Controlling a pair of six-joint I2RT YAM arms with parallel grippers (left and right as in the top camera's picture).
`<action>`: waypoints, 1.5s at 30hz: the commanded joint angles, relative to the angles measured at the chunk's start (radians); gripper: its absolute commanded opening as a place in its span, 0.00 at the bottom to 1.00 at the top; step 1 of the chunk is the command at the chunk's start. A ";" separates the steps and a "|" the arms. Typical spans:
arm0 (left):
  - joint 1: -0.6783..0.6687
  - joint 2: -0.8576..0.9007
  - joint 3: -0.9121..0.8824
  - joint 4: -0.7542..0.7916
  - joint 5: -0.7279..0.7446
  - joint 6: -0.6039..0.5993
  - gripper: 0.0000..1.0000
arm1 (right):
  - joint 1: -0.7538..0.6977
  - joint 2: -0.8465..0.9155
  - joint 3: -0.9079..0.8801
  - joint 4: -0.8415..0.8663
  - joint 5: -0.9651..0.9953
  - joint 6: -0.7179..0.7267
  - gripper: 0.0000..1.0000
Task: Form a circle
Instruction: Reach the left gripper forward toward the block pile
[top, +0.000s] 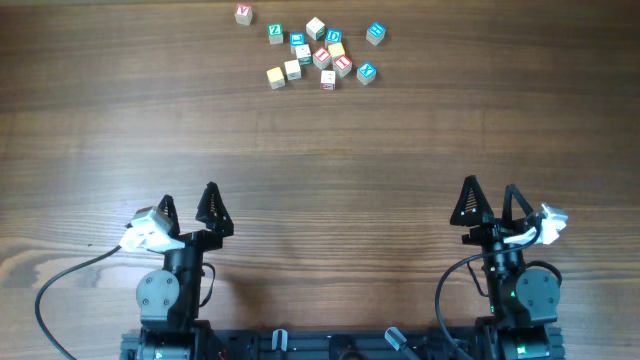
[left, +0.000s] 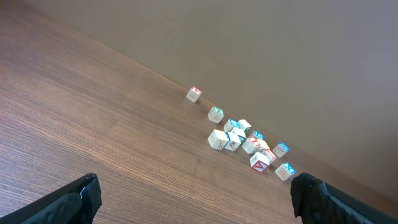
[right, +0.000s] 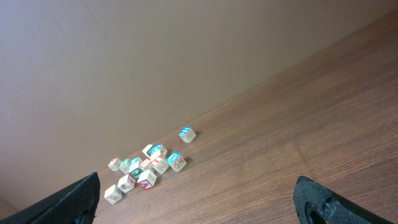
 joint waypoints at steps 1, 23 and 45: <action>-0.004 -0.007 -0.004 0.003 -0.010 0.002 1.00 | -0.006 0.002 -0.001 0.005 0.010 0.002 1.00; -0.003 0.105 0.493 0.192 0.013 0.174 1.00 | -0.006 0.002 -0.001 0.006 0.010 0.002 1.00; -0.003 1.736 2.500 -1.069 0.212 0.252 1.00 | -0.006 0.002 -0.001 0.005 0.010 0.001 1.00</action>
